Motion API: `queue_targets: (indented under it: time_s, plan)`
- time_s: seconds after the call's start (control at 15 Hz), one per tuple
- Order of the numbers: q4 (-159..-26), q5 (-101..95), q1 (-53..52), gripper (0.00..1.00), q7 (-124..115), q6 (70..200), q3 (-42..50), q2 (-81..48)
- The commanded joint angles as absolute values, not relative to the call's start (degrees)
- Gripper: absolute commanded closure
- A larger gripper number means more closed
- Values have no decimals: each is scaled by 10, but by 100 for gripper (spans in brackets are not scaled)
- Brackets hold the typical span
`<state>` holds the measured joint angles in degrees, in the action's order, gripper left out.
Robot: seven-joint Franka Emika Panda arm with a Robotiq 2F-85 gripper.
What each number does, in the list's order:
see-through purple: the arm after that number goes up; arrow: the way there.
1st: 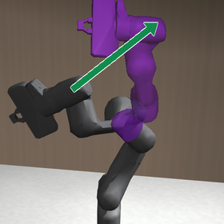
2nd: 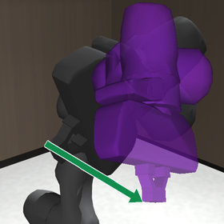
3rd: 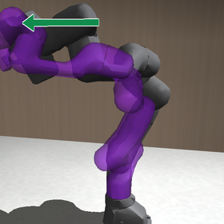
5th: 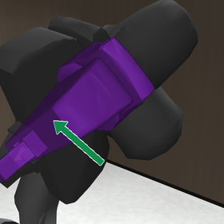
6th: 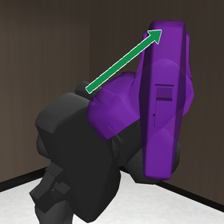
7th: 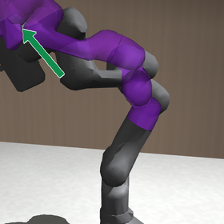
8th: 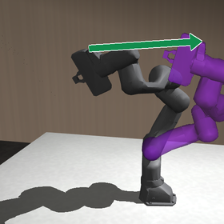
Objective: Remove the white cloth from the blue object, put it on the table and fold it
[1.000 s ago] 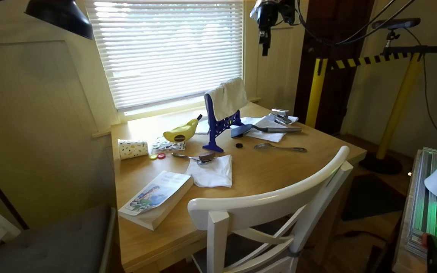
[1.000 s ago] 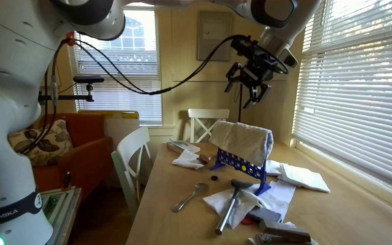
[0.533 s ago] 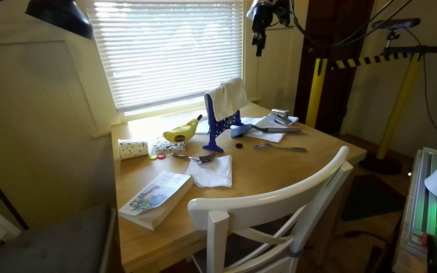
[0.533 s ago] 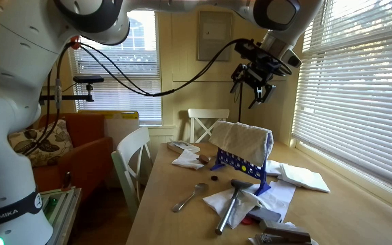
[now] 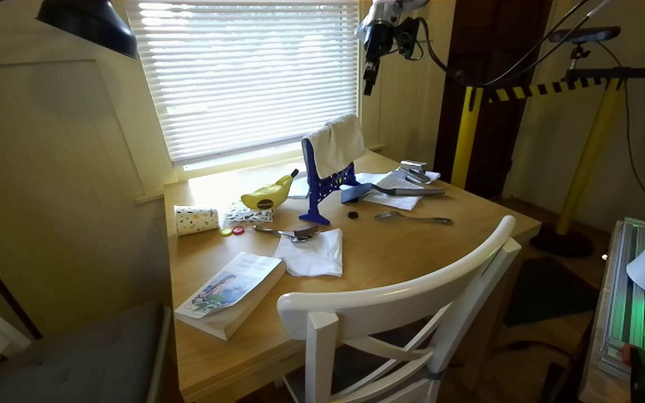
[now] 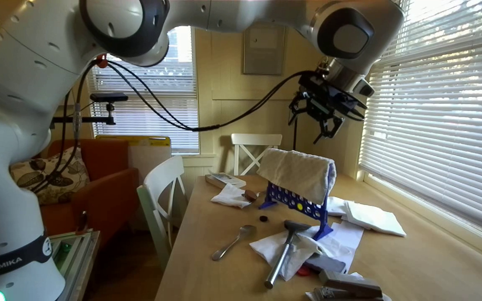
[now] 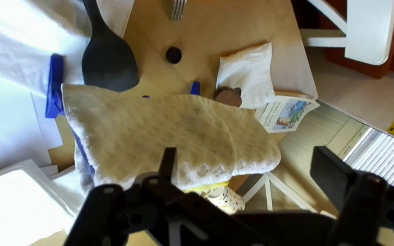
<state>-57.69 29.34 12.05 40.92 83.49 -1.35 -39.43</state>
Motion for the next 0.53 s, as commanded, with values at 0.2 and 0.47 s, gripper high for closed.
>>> queue_targets:
  time_s: [0.2, 0.47]
  plan:
    - [-509, 325, 127, 0, 407, 911, -18, -459]
    - [-488, 318, 126, 0, 399, 937, -13, -485]
